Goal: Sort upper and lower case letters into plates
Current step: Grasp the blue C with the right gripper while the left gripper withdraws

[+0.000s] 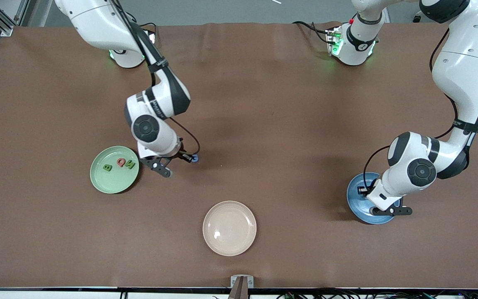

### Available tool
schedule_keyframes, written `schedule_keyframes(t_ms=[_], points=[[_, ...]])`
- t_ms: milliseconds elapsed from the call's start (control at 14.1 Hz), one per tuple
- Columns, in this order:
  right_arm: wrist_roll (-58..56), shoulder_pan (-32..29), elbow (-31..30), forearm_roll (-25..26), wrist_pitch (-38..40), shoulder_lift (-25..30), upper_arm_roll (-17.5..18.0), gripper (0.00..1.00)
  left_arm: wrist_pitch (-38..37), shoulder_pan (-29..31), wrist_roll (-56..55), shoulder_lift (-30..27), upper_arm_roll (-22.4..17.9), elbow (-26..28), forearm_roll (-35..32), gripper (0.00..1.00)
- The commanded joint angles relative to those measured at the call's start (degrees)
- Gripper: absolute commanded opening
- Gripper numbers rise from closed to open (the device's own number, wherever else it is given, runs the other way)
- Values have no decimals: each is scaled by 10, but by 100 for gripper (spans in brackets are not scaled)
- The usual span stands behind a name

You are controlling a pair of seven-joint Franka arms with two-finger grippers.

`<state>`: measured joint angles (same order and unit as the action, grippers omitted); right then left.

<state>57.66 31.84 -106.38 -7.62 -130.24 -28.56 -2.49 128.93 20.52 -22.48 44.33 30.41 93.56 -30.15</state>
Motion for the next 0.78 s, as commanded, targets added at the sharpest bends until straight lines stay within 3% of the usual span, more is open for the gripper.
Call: schedule_keyframes(t_ms=[0,212,354,637,708], points=[[27,18,-32,0,-67,-12,-3,100,7,2,-1,3,3,-2,-11,7],[33,38,-65,1,-127,-20,-4,100,7,2,-4,4,3,-2,-11,13],[35,42,-76,1,-152,-24,-4,94,7,2,-4,4,3,-2,-11,26],[35,41,-77,8,-157,-33,-5,74,7,1,-5,3,3,-2,-7,46],[35,41,-76,8,-157,-34,-5,70,7,1,-5,3,3,-2,-6,56]])
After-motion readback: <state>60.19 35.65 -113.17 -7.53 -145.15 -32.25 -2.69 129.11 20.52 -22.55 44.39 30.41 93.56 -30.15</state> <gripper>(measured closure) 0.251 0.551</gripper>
